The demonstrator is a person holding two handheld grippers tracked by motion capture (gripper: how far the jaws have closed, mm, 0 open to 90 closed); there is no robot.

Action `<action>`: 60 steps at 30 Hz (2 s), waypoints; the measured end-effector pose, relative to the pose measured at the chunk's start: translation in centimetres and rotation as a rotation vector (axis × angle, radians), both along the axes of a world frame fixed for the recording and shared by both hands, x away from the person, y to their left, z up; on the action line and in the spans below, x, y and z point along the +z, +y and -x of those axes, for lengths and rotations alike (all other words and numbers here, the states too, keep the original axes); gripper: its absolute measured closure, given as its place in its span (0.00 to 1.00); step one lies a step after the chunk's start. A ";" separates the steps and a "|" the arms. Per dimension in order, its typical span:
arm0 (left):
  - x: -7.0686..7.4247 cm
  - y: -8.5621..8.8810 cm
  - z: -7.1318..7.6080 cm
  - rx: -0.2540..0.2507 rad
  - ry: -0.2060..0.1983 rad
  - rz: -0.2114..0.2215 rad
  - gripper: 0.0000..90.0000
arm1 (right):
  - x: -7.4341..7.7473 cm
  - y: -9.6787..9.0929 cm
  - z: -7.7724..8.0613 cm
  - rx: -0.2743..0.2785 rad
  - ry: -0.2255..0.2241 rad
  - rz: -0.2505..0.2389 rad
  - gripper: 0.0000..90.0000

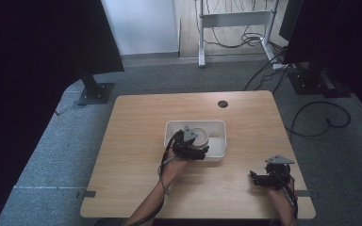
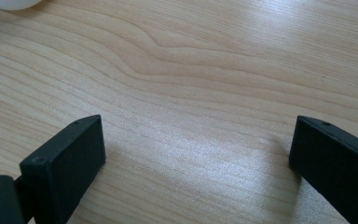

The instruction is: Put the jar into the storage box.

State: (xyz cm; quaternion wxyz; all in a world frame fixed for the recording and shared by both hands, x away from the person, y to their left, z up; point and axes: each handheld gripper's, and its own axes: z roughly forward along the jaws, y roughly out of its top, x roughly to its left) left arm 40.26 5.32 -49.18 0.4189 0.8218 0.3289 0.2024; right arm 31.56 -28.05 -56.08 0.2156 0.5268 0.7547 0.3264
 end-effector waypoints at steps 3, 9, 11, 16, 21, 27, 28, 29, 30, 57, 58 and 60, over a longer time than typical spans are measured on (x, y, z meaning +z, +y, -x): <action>-0.4 0.0 -0.3 0.011 0.005 -0.005 0.12 | 0.0 0.0 0.0 -0.001 0.000 0.000 0.03; -1.1 -0.2 -0.7 0.024 0.015 -0.017 0.12 | 0.0 0.0 0.0 0.000 0.000 0.001 0.03; -1.3 -0.3 -0.8 0.028 0.018 -0.014 0.12 | 0.0 0.0 0.0 0.001 0.000 0.000 0.03; -1.9 -0.4 -1.0 0.044 0.022 -0.022 0.12 | 0.0 0.0 0.0 0.001 0.000 0.000 0.03; -2.3 -0.5 -1.2 0.059 0.028 -0.027 0.12 | 0.0 0.0 0.0 0.001 0.000 0.000 0.03; -2.9 -0.7 -1.3 0.074 0.037 -0.034 0.12 | 0.0 0.0 0.0 0.001 0.000 0.000 0.03; -3.0 -0.7 -1.3 0.076 0.038 -0.035 0.12 | 0.0 0.0 0.0 0.001 0.000 0.000 0.03; -3.1 -0.7 -1.3 0.078 0.040 -0.040 0.12 | 0.0 0.0 0.0 0.001 0.000 0.000 0.03; -3.2 -0.8 -1.3 0.080 0.040 -0.041 0.12 | 0.0 0.0 0.0 0.000 0.000 0.000 0.03; -3.0 -0.5 -1.5 0.090 0.077 -0.024 0.04 | 0.0 0.0 0.0 0.001 0.000 0.000 0.03; -3.0 -0.5 -1.5 0.090 0.075 -0.024 0.04 | 0.0 0.0 0.0 0.001 0.000 0.000 0.03; -2.8 -0.4 -1.3 0.084 0.069 -0.024 0.04 | 0.0 0.0 0.0 0.001 0.000 0.000 0.03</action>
